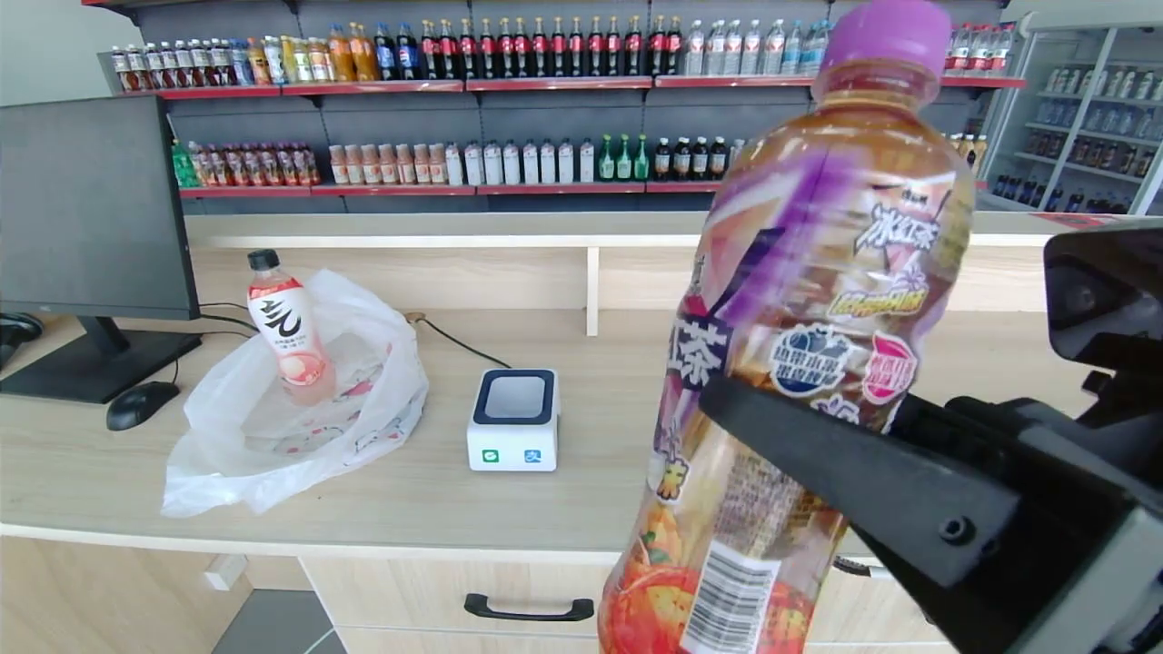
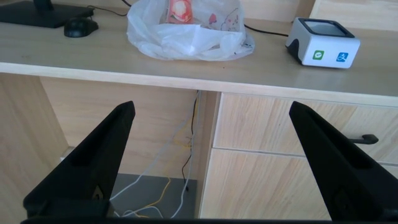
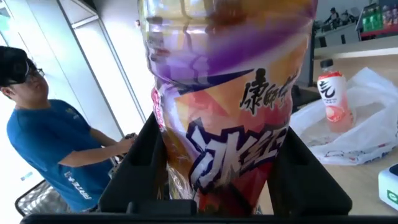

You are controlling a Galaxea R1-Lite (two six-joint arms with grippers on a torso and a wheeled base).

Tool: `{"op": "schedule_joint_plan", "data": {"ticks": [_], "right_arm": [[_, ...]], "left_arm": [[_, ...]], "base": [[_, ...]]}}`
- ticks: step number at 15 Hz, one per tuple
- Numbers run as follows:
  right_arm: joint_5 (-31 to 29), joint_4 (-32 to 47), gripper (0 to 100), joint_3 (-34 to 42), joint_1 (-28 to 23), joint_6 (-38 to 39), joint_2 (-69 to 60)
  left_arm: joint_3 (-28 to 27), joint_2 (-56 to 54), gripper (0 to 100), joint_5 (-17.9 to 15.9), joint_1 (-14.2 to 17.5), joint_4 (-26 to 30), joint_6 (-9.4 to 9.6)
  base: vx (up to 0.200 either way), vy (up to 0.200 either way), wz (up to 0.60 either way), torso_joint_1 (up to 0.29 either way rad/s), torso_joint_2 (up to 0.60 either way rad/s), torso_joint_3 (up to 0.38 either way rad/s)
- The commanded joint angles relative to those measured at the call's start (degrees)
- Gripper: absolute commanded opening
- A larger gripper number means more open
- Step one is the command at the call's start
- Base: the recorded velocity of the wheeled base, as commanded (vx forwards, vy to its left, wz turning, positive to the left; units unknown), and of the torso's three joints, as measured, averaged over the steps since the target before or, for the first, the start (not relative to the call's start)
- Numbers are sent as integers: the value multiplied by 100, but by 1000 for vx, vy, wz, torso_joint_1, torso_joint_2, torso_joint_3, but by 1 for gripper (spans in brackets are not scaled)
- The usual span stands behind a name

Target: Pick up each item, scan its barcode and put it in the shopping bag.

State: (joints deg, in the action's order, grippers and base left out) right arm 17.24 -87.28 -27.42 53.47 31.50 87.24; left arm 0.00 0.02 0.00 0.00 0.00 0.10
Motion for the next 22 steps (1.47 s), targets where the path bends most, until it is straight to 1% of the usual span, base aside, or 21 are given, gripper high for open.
{"op": "schedule_joint_plan", "data": {"ticks": [1, 4, 22], "right_arm": [[16, 80, 0, -493, -126, 243, 83], [183, 133, 0, -660, -126, 278, 136], [201, 142, 0, -668, -126, 436, 127]], "left_arm": [[0, -2, 100, 0, 0, 0, -1], [0, -2, 100, 0, 0, 0, -1], [0, -2, 100, 0, 0, 0, -1]], "base": [[0, 0, 0, 0, 0, 0], [0, 0, 0, 0, 0, 0], [0, 0, 0, 0, 0, 0]]}}
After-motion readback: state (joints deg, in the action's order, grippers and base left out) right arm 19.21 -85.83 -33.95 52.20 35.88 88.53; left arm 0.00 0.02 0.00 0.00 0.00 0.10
